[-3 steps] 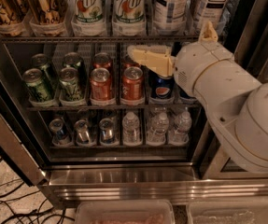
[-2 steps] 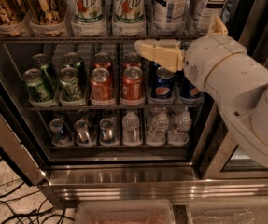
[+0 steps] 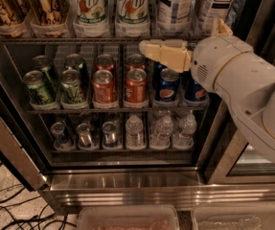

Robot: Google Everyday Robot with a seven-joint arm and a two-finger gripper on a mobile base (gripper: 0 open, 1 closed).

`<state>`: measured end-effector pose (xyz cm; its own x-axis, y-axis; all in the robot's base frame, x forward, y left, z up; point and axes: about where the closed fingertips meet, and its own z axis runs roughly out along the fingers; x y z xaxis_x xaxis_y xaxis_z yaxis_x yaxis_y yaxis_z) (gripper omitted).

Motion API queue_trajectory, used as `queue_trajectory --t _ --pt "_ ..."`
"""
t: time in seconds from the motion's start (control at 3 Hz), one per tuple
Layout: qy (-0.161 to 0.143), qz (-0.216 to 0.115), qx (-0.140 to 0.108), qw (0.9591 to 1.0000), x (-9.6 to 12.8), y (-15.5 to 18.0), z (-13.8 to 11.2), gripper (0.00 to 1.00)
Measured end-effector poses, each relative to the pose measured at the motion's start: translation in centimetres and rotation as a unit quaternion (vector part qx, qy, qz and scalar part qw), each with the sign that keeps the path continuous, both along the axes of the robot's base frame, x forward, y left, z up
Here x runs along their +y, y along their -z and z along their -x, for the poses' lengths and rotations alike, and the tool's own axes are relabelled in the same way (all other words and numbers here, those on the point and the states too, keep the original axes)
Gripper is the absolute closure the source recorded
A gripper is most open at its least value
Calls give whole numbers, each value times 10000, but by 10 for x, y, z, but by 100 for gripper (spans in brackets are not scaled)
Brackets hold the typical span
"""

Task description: Pick blue plastic bottle from top shelf of fridge

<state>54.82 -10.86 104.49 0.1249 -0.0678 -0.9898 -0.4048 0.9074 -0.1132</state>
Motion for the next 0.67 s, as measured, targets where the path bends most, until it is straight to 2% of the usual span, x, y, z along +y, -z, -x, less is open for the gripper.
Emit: queue_trajectory --t 0.33,0.67 --pt "-68 73 -173 9998 7 -8 -3 0" --pt "-70 76 -176 9998 7 -8 -3 0"
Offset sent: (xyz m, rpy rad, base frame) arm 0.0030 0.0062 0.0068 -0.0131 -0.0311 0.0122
